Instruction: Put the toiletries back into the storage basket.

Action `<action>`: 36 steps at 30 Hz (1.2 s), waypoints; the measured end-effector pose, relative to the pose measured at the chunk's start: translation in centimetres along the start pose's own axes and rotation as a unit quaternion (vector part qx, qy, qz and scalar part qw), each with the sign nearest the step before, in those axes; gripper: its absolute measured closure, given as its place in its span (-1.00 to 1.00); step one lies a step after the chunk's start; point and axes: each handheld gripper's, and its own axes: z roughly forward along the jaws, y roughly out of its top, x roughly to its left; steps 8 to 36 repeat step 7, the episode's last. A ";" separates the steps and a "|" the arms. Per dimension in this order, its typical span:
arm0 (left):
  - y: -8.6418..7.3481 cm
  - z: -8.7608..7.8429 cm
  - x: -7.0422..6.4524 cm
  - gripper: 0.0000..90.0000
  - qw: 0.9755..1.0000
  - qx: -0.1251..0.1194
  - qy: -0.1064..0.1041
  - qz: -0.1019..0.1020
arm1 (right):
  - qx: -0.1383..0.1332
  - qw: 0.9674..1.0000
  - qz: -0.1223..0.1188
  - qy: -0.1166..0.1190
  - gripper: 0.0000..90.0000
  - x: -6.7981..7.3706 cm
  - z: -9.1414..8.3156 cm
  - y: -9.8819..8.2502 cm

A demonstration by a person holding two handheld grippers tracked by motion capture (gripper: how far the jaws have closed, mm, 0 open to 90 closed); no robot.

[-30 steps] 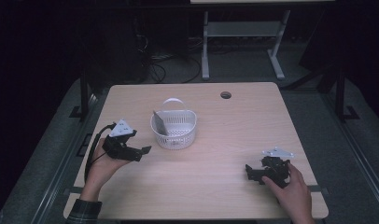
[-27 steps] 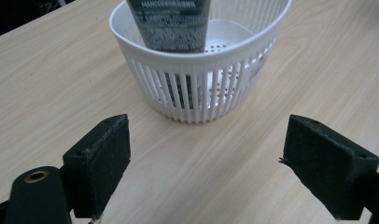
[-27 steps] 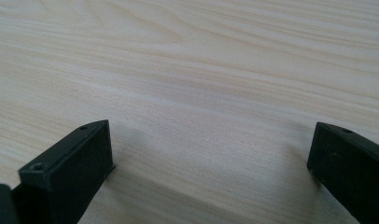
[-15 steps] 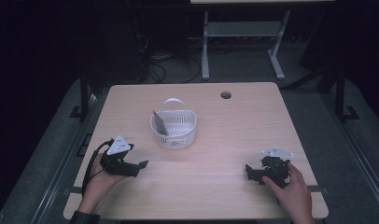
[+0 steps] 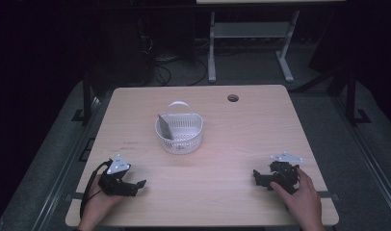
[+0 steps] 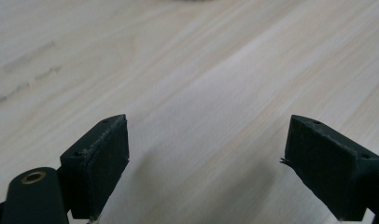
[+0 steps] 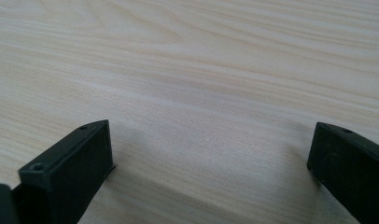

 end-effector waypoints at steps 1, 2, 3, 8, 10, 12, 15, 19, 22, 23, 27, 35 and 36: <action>-0.2 0.1 0.0 -0.71 1.000 0.007 0.000 0.005 | 0.000 1.000 0.000 0.000 -1.00 0.0 0.0 0.0; -0.3 0.2 0.0 -0.72 1.000 0.004 -0.005 0.001 | 0.000 1.000 0.000 0.000 -1.00 0.0 0.0 0.0; -0.5 0.2 0.1 -0.72 1.000 0.002 -0.007 -0.002 | 0.000 1.000 0.000 0.000 -1.00 0.0 0.0 0.0; -1.1 0.3 0.5 -0.72 1.000 -0.023 -0.020 -0.006 | 0.000 1.000 0.000 0.000 -1.00 0.0 0.0 0.0; -1.1 0.3 0.5 -0.72 1.000 -0.023 -0.020 -0.006 | 0.000 1.000 0.000 0.000 -1.00 0.0 0.0 0.0; -1.1 0.3 0.5 -0.72 1.000 -0.023 -0.020 -0.006 | 0.000 1.000 0.000 0.000 -1.00 0.0 0.0 0.0; -1.1 0.3 0.5 -0.72 1.000 -0.023 -0.020 -0.006 | 0.000 1.000 0.000 0.000 -1.00 0.0 0.0 0.0; -1.1 0.3 0.5 -0.72 1.000 -0.023 -0.020 -0.006 | 0.000 1.000 0.000 0.000 -1.00 0.0 0.0 0.0; -1.1 0.3 0.5 -0.72 1.000 -0.023 -0.020 -0.006 | 0.000 1.000 0.000 0.000 -1.00 0.0 0.0 0.0; -1.1 0.3 0.5 -0.72 1.000 -0.023 -0.020 -0.006 | 0.000 1.000 0.000 0.000 -1.00 0.0 0.0 0.0; -1.1 0.3 0.5 -0.72 1.000 -0.023 -0.020 -0.006 | 0.000 1.000 0.000 0.000 -1.00 0.0 0.0 0.0; -1.1 0.3 0.5 -0.72 1.000 -0.023 -0.020 -0.006 | 0.000 1.000 0.000 0.000 -1.00 0.0 0.0 0.0; -1.1 0.3 0.5 -0.72 1.000 -0.023 -0.020 -0.006 | 0.000 1.000 0.000 0.000 -1.00 0.0 0.0 0.0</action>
